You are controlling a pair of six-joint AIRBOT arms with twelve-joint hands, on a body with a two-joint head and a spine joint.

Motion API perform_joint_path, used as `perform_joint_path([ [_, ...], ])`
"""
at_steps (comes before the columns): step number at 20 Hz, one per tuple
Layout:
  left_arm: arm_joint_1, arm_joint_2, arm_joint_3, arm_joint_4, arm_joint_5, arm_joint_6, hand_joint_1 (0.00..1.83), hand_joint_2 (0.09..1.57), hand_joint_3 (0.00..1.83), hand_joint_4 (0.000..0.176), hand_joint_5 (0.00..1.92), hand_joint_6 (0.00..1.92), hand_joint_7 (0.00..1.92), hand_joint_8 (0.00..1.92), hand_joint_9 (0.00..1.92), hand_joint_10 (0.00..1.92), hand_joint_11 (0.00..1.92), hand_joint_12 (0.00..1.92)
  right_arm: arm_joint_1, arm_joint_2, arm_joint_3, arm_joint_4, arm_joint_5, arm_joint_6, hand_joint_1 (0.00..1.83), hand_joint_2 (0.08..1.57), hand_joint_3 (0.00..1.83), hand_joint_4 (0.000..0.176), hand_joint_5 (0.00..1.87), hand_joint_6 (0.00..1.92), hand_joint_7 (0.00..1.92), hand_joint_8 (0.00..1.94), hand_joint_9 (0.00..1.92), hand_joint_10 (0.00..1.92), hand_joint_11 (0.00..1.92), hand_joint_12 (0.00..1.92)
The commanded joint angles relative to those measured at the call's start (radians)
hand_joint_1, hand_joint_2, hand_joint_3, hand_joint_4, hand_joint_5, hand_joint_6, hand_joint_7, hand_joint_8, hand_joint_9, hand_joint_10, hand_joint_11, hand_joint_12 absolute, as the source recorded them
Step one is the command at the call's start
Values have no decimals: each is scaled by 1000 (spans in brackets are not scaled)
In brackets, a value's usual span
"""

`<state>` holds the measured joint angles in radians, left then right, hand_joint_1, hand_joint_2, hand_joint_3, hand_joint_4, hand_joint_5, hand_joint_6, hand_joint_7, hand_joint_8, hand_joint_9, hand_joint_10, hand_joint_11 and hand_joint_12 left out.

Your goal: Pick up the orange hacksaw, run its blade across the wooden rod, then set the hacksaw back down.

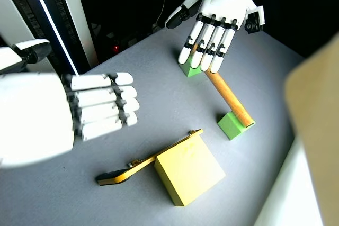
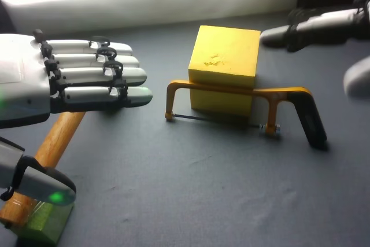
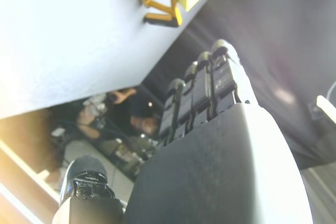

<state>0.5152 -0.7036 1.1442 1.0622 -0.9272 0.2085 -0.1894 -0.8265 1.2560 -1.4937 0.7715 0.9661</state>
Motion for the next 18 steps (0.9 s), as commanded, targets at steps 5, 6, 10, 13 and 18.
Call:
perform_joint_path([
  [5,-1,69,-98,-84,137,-1,0,1056,0,18,34,6,0,0,0,0,8,4,-72,19,36,76,-136,481,0,1026,3,0,36,9,66,9,89,8,0,540],
  [6,2,76,-107,-90,149,-1,0,1059,0,16,32,4,0,0,0,0,1,1,-77,19,40,76,-133,504,0,1028,2,0,6,1,29,9,56,7,0,441],
  [10,41,159,-214,-138,282,-1,0,1067,3,7,24,1,0,0,0,0,11,5,-125,24,123,76,-88,577,142,1015,0,0,0,0,17,1,49,3,0,515],
  [13,62,209,-268,-164,322,-1,0,1072,5,6,25,1,0,0,10,3,37,18,-163,12,169,76,-87,600,251,1009,0,0,0,0,7,0,39,0,0,479],
  [18,110,314,-338,-164,313,-3,0,1086,8,1,24,2,0,0,10,1,28,19,-254,-43,245,127,-24,615,735,1026,0,0,0,0,0,0,0,0,0,274],
])
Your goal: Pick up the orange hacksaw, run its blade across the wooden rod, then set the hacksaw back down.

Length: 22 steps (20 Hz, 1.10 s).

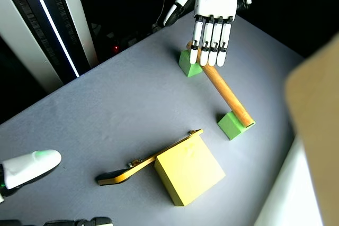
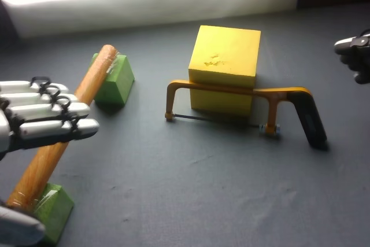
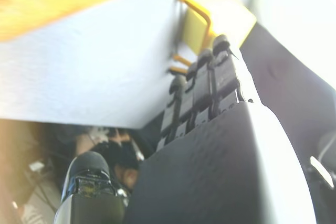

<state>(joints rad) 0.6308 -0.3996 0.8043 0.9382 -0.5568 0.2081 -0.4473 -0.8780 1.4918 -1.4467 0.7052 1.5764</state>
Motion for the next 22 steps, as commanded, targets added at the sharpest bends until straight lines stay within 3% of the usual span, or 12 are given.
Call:
perform_joint_path([
  [1,1,25,-5,-39,-58,-2,0,1086,8,1,24,2,0,0,10,1,28,19,-4,-9,36,80,62,4,735,1026,0,0,0,0,0,0,0,0,0,274],
  [5,35,98,-57,-32,-61,-6,0,1090,7,0,28,1,0,0,1,0,8,14,-45,-88,143,86,137,-35,936,999,0,0,13,2,0,0,0,0,0,332],
  [7,55,133,-87,-31,-62,-6,0,1093,7,0,40,6,8,3,12,5,13,17,-61,-132,189,86,158,-72,979,999,0,0,26,4,0,0,11,3,0,403],
  [8,63,143,-97,-29,-62,-6,0,1097,9,0,45,7,12,4,12,4,10,16,-65,-146,198,86,164,-73,908,1037,9,0,4,0,0,0,1,0,0,371],
  [10,82,160,-115,-11,-62,-7,0,1097,6,0,26,3,0,0,0,0,0,0,-93,-181,201,152,166,-59,932,1028,4,0,1,0,0,0,0,0,0,395],
  [13,107,173,-131,-12,-45,-7,0,1097,5,0,30,3,6,1,12,3,6,3,-145,-235,201,329,158,-75,962,1023,5,0,9,4,0,0,1,0,0,225],
  [14,115,176,-137,-12,-35,-7,0,1096,4,0,9,0,0,0,2,0,0,0,-152,-246,201,359,155,-88,989,1008,0,0,22,6,0,0,2,0,0,246],
  [22,132,158,-157,-10,80,-12,0,1105,4,0,44,7,21,3,21,4,25,13,-171,-282,209,425,153,-146,962,1045,3,0,0,0,0,0,0,0,0,143],
])
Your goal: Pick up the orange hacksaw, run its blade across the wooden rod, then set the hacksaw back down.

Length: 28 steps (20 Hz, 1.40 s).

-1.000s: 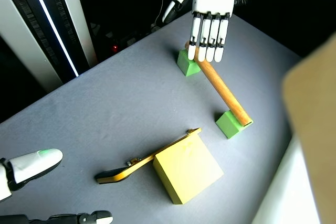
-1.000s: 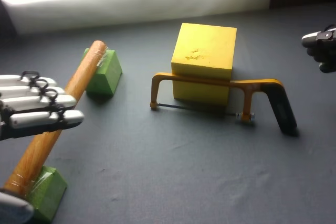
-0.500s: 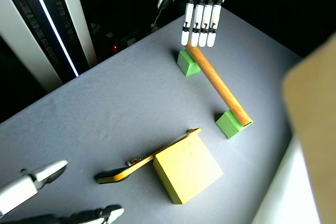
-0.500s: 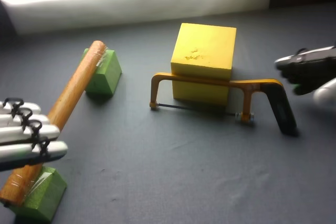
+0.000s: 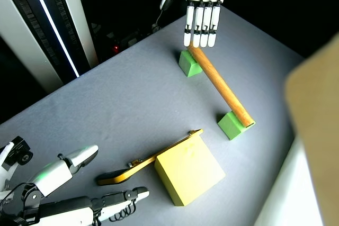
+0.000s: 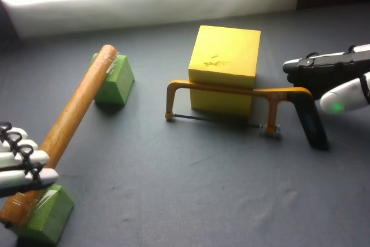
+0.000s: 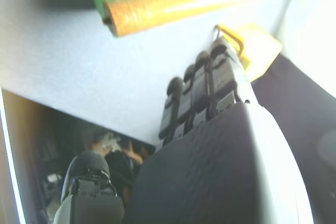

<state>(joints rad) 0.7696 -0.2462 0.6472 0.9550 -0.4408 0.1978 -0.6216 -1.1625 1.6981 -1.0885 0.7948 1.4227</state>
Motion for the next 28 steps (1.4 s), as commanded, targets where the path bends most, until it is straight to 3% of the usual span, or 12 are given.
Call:
perform_joint_path([
  [1,-8,-1,0,-24,-28,-2,0,1106,4,0,38,4,13,0,15,1,16,10,0,-4,3,87,59,-20,952,1039,0,0,3,0,0,0,0,0,0,227],
  [7,17,-34,5,-15,18,-4,0,1105,2,0,58,9,26,4,27,4,31,18,0,-37,3,143,20,-54,959,1038,2,0,9,1,0,0,0,0,0,166],
  [12,15,-65,24,-16,48,-7,0,1111,4,0,72,12,31,5,31,5,45,26,5,-53,-14,163,-39,-57,956,1031,0,0,0,0,0,0,0,0,0,192],
  [15,22,-78,39,-15,59,-11,0,1119,6,0,76,7,29,2,21,1,40,29,8,-60,-41,221,-75,-105,978,1037,0,0,14,3,0,0,0,0,0,293],
  [28,57,-79,25,-15,63,-22,0,1129,5,0,83,3,43,5,32,5,41,49,28,-73,-79,223,-138,-173,977,1038,2,0,24,0,0,0,0,0,0,279],
])
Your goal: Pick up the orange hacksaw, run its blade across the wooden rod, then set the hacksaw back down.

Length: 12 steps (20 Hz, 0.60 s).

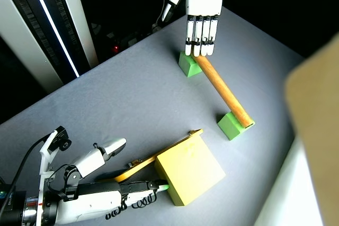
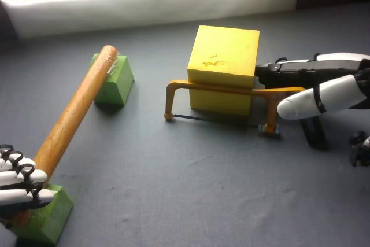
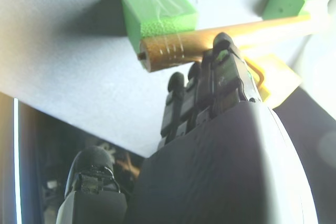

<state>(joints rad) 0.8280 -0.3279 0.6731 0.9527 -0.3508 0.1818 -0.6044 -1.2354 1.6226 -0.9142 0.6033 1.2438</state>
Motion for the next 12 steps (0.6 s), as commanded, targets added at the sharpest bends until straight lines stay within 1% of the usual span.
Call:
perform_joint_path([
  [1,-1,3,0,-13,-27,-6,0,1132,5,0,68,0,28,0,15,0,26,45,14,0,-6,49,46,6,974,1033,0,0,17,0,0,0,0,0,0,279],
  [3,-2,3,5,-13,-27,-7,0,1129,3,0,73,4,33,4,17,3,34,51,18,-3,-6,49,45,6,993,1026,0,0,31,3,0,0,3,1,0,323],
  [4,-2,2,7,-13,-28,-7,0,1126,1,0,89,9,46,8,34,8,50,62,19,-5,-6,49,45,6,957,1027,0,0,21,0,0,0,0,0,0,329],
  [6,-3,0,11,-13,-31,-7,0,1129,3,0,83,5,37,3,29,5,30,59,19,-6,-11,49,40,6,986,1027,0,0,29,4,0,0,2,0,0,298],
  [7,-4,0,11,-13,-33,-7,0,1130,3,0,74,1,33,1,25,3,27,60,17,-6,-13,49,37,2,1032,1015,0,0,47,10,9,3,12,4,0,302],
  [9,-5,0,11,-13,-41,-7,0,1134,4,0,52,0,18,0,5,0,4,55,19,-6,-19,49,26,2,985,1038,4,0,45,4,2,0,5,1,0,322],
  [10,-6,0,11,-13,-42,-7,0,1132,2,0,57,4,27,5,14,4,8,59,21,-6,-21,49,20,1,1000,1037,2,0,59,6,15,3,24,5,0,386],
  [12,-8,1,12,-13,-50,-7,0,1137,4,0,75,8,44,8,31,8,7,68,24,-11,-25,66,12,-10,1053,1050,4,0,142,14,104,13,110,18,0,630],
])
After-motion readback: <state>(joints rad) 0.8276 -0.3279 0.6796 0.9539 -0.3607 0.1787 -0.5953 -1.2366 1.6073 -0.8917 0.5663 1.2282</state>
